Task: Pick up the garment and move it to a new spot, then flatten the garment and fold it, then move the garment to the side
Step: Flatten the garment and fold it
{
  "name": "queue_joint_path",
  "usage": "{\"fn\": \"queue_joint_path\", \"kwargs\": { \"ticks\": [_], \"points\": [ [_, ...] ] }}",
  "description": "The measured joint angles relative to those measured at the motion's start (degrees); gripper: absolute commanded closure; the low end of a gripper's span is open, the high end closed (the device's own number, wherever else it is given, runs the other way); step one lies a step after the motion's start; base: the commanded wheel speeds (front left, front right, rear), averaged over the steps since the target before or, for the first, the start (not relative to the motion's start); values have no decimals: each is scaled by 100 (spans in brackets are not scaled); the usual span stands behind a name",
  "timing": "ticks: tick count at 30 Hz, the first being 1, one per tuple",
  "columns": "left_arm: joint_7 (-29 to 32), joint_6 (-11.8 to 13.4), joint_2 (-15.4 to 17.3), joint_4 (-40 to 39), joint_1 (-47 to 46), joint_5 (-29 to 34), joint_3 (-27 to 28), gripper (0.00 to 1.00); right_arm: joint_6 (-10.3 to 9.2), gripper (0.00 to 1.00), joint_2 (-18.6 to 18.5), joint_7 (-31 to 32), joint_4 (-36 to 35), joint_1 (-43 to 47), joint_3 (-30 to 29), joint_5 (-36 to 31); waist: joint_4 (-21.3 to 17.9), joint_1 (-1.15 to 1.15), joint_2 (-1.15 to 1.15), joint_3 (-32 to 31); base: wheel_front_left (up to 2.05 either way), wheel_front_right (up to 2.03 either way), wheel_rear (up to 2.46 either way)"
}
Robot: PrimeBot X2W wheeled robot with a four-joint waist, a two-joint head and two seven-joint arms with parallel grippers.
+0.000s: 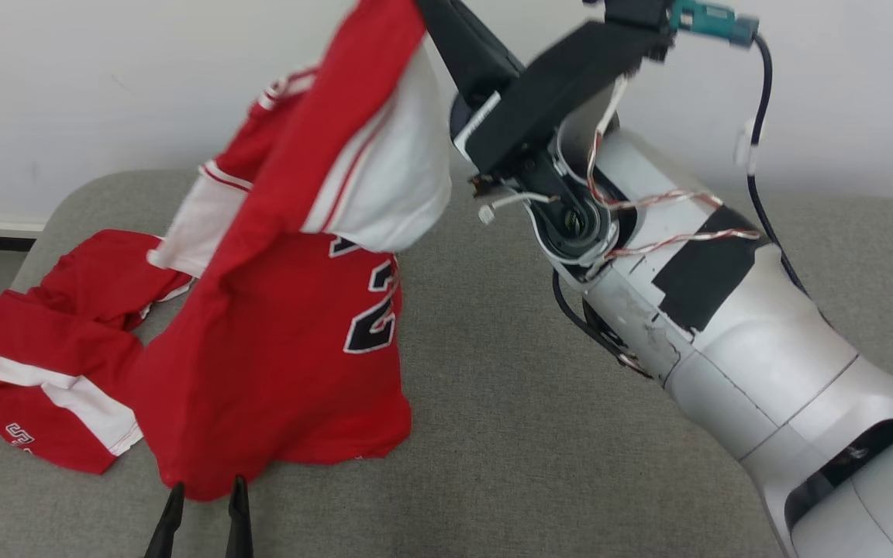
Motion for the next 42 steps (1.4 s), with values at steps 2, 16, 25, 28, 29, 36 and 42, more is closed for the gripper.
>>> {"fn": "queue_joint_path", "kwargs": {
  "ticks": [2, 16, 25, 28, 29, 36, 42],
  "points": [
    [0, 0, 2, -2, 0, -1, 18, 0, 0, 100, -12, -51, 387, 237, 43, -36, -56, 0, 0, 31, 0, 0, 0],
    [0, 0, -2, -2, -122, -23, -94, 0, 0, 100, -1247, -717, 1327, 1907, -594, 49, -411, 1, 0, 195, 0, 0, 0],
    [0, 0, -1, 10, -28, -25, -124, 0, 0, 100, -2067, -814, 569, 3067, -1287, 59, -539, 1, 0, 129, 0, 0, 0],
    [0, 0, -3, 20, -23, -25, -148, 0, 0, 100, -2193, -820, 188, 3461, -1463, 4, -552, 0, 0, 76, 0, 0, 0],
    [0, 0, -3, 26, -15, -26, -149, 0, 0, 100, -2232, -818, 66, 3609, -1526, -20, -553, 0, 0, 56, 0, 0, 0],
    [0, 0, -3, 33, 102, -25, -153, 0, 0, 100, -2517, -824, -1033, 4844, -2050, -463, -580, 0, 0, -49, 0, 0, 0],
    [0, 0, -4, 11, 120, -24, -113, 0, 0, 100, -2359, -621, -2005, 5901, -2770, -703, -616, 0, 0, -56, 0, 0, 0]
  ]
}}
